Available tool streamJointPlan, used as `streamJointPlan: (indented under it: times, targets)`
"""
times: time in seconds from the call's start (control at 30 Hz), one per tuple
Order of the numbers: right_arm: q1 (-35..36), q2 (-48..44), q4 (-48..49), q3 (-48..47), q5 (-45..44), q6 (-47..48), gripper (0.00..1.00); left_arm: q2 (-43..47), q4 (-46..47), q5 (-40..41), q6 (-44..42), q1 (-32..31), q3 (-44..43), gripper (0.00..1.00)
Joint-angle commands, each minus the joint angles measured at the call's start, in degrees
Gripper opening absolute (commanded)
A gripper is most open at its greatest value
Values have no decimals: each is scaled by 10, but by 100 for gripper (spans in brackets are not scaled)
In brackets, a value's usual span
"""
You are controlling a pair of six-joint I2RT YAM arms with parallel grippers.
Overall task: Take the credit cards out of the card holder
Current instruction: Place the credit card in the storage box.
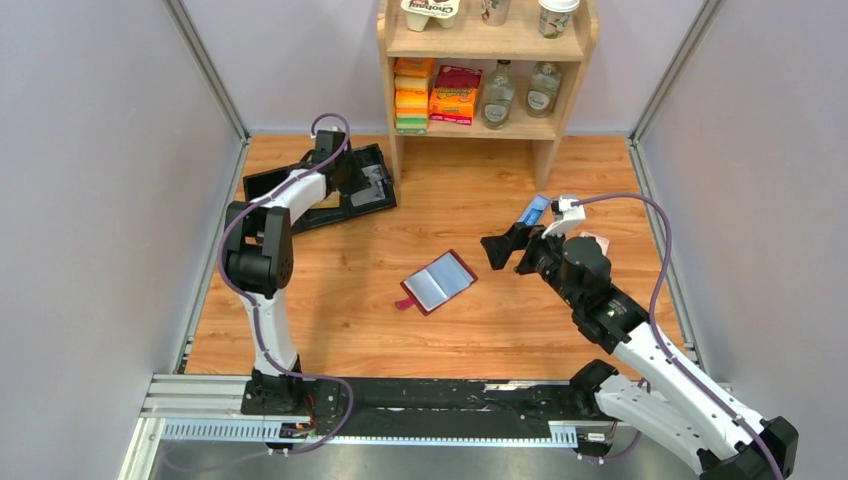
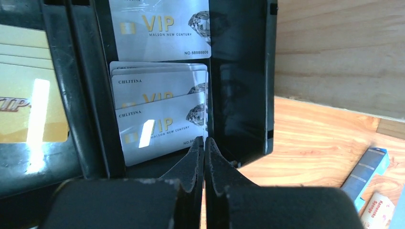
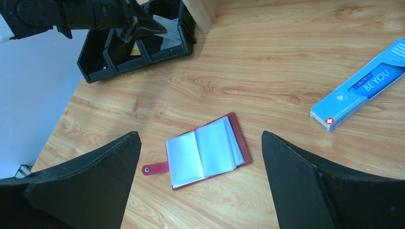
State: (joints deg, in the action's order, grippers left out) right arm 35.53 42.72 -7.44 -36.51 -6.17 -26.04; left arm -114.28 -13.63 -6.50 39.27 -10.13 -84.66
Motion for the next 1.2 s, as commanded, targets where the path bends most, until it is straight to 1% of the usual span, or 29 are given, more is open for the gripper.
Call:
streamJointPlan:
  times: [0.0,0.07,0.1,0.13,0.17,0.2,0.27,0.4,0.5,0.7,0.83,0.9,0.97,1.0,1.03,1.07,1.1,1.17]
  targets:
    - [3,-5,11,1,-16,8,100,-20,16,-19,28,0,-22,1]
    - [3,-5,12,2,-16,8,100,-24,9,-11,32,-1,-25,4]
    - [3,-5,13,2,-16,8,100,-26,4,-5,33,0,-30,10]
    - [4,-6,13,2,-15,8,100,-27,-9,-3,33,0,-33,20]
    - [3,-5,14,3,-14,8,100,-25,-14,1,31,1,-36,25]
    - [3,-7,14,3,-15,8,100,-22,-23,4,28,-1,-38,33]
    - [3,-8,14,4,-16,9,100,-11,-34,18,24,0,-37,40]
    - [3,-8,16,6,-14,8,100,24,-53,42,15,0,-37,47]
    - [4,-7,17,7,-14,8,100,56,-67,44,11,-1,-36,49]
    - [4,10,14,2,-2,3,100,140,-90,59,0,-10,-2,53]
    - [4,40,6,-9,12,1,100,213,-95,63,-13,-45,63,54]
    - [4,60,-1,-19,20,0,100,254,-92,63,-20,-71,98,54]
    - [4,84,-11,-32,32,0,100,288,-90,82,-24,-119,134,52]
    - [4,101,-18,-39,42,0,99,309,-88,87,-25,-131,147,52]
    - [4,118,-27,-48,49,0,98,318,-83,89,-26,-162,169,52]
    - [4,142,-34,-60,52,1,95,334,-81,93,-26,-175,177,52]
    - [4,163,-45,-72,76,2,93,341,-76,94,-25,-205,196,51]
    - [4,206,-69,-97,85,3,90,354,-66,94,-21,-245,218,51]
